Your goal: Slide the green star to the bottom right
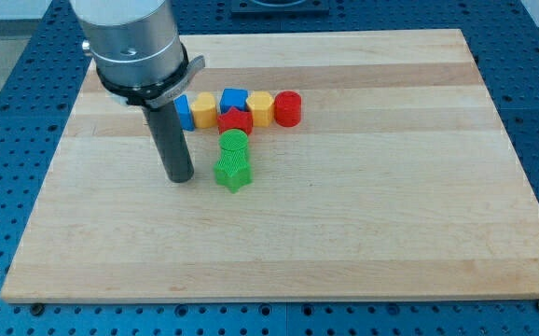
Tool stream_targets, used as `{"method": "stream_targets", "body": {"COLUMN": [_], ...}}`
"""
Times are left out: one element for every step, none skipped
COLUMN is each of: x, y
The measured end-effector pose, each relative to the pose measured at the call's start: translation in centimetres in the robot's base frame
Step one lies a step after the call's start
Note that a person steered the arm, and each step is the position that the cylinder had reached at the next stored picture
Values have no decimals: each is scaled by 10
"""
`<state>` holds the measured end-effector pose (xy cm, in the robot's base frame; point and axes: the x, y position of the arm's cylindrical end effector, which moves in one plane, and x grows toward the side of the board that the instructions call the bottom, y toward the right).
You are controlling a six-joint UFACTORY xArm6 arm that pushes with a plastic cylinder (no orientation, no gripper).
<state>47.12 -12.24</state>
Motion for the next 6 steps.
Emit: {"method": "stream_targets", "body": {"x": [0,0,0,0,0,6], "y": [32,63,93,119,151,181]}}
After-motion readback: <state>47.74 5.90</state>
